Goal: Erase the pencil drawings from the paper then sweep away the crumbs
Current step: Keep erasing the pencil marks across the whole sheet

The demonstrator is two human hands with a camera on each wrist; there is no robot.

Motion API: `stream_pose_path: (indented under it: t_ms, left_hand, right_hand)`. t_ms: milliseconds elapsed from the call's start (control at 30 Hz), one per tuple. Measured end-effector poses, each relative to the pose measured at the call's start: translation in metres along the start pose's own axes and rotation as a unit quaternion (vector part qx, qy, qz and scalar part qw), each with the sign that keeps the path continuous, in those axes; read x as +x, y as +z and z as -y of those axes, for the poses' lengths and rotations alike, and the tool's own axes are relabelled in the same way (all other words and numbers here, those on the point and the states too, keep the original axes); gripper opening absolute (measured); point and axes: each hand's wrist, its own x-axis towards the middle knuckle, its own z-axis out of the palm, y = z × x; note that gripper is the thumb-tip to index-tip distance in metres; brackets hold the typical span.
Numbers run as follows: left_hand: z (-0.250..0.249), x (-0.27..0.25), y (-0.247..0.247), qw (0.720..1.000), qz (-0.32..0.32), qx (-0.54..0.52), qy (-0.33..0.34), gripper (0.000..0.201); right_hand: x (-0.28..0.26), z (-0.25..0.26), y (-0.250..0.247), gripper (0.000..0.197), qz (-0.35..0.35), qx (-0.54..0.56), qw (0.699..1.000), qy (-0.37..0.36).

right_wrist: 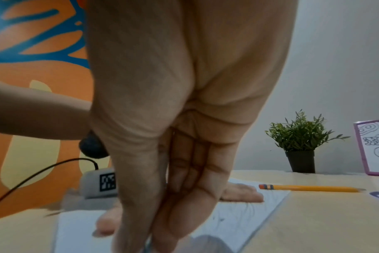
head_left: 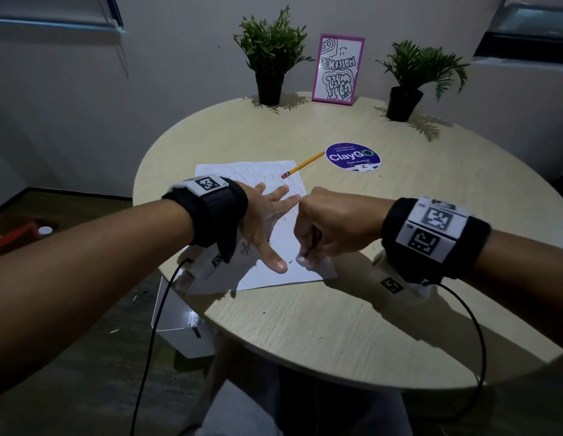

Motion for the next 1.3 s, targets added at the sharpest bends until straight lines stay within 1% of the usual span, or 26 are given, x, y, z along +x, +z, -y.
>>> stream_pose_path:
  t_ms: [67,100,167,200,233,300,400,433,467,567,633,700,767,833,867,967,1033,1100,1233,1267,1300]
  left_hand:
    - [-0.001,0.001,0.000,1.000,-0.003,0.008,0.003,0.144]
    - [-0.003,-0.001,-0.001,1.000,-0.004,0.011,0.006,0.139]
    - [-0.006,-0.006,-0.003,1.000,-0.005,0.011,0.007,0.122]
    - [-0.007,-0.007,-0.003,1.000,-0.004,0.009,0.002,0.114]
    - [-0.007,-0.008,-0.003,1.000,-0.006,0.008,0.000,0.111]
    - [-0.005,-0.004,-0.001,1.000,-0.011,0.016,0.008,0.117]
    - [-0.001,0.001,0.003,1.000,-0.014,0.005,0.005,0.139]
    - [-0.001,0.002,0.003,1.000,-0.013,0.005,0.005,0.141]
    - [-0.001,0.002,0.003,1.000,-0.014,0.008,0.009,0.140]
    - [-0.005,-0.003,-0.001,0.999,-0.020,0.021,0.025,0.125]
    - [-0.006,-0.004,0.000,0.999,-0.019,0.017,0.021,0.125]
    - [-0.003,-0.002,0.001,1.000,-0.016,0.010,0.012,0.136]
    - [-0.001,0.001,0.002,1.000,-0.006,0.003,0.004,0.146]
    - [0.000,0.003,0.002,1.000,-0.003,0.005,0.002,0.149]
    - [0.000,0.003,0.002,1.000,-0.004,0.009,0.004,0.147]
    - [0.000,0.002,0.001,1.000,-0.009,0.008,0.012,0.136]
    - [0.000,0.002,0.002,1.000,-0.010,0.009,0.014,0.137]
    - [0.002,0.004,0.002,1.000,-0.008,0.012,0.009,0.142]
    - [0.003,0.006,0.003,1.000,0.000,0.011,-0.001,0.147]
    - [0.003,0.007,0.003,1.000,0.001,0.013,-0.001,0.147]
    - [0.003,0.006,0.003,1.000,0.000,0.014,-0.001,0.147]
  right_hand:
    - [0.005,0.002,-0.006,0.003,0.001,-0.019,1.000,-0.005]
    - [0.010,0.003,-0.008,0.009,-0.018,-0.029,0.999,-0.007]
    - [0.021,0.007,-0.008,0.015,-0.063,-0.034,0.997,-0.005]
    - [0.024,0.008,-0.006,0.015,-0.075,-0.033,0.997,-0.004]
    - [0.024,0.008,-0.003,0.014,-0.077,-0.031,0.997,-0.002]
    - [0.017,0.006,0.003,0.015,-0.063,-0.014,0.998,-0.001]
    - [0.002,0.007,0.003,0.012,-0.003,-0.007,1.000,-0.024]
    - [0.001,0.008,0.001,0.011,0.009,-0.009,0.999,-0.030]
    - [0.003,0.007,-0.001,0.012,0.004,-0.012,0.999,-0.034]
    - [0.018,0.000,-0.006,0.018,-0.068,-0.028,0.997,-0.017]
    - [0.021,-0.004,-0.004,0.018,-0.084,-0.026,0.996,-0.003]
    - [0.013,-0.004,0.001,0.017,-0.065,-0.012,0.998,-0.002]
    - [0.000,0.001,0.004,0.012,-0.021,-0.006,1.000,-0.018]
    - [-0.005,0.002,0.002,0.009,0.007,-0.004,1.000,-0.028]
    - [-0.003,0.000,0.000,0.010,-0.001,-0.006,1.000,-0.027]
    - [0.014,-0.012,-0.008,0.015,-0.074,-0.020,0.997,-0.013]
    - [0.018,-0.018,-0.006,0.012,-0.086,-0.019,0.996,0.000]
    - [0.010,-0.019,-0.001,0.008,-0.074,0.000,0.997,0.011]
    - [-0.017,-0.015,-0.001,0.005,0.010,0.037,0.999,0.006]
    - [-0.017,-0.016,-0.003,0.006,0.013,0.030,0.999,0.004]
    - [-0.014,-0.018,-0.005,0.006,-0.005,0.015,1.000,0.003]
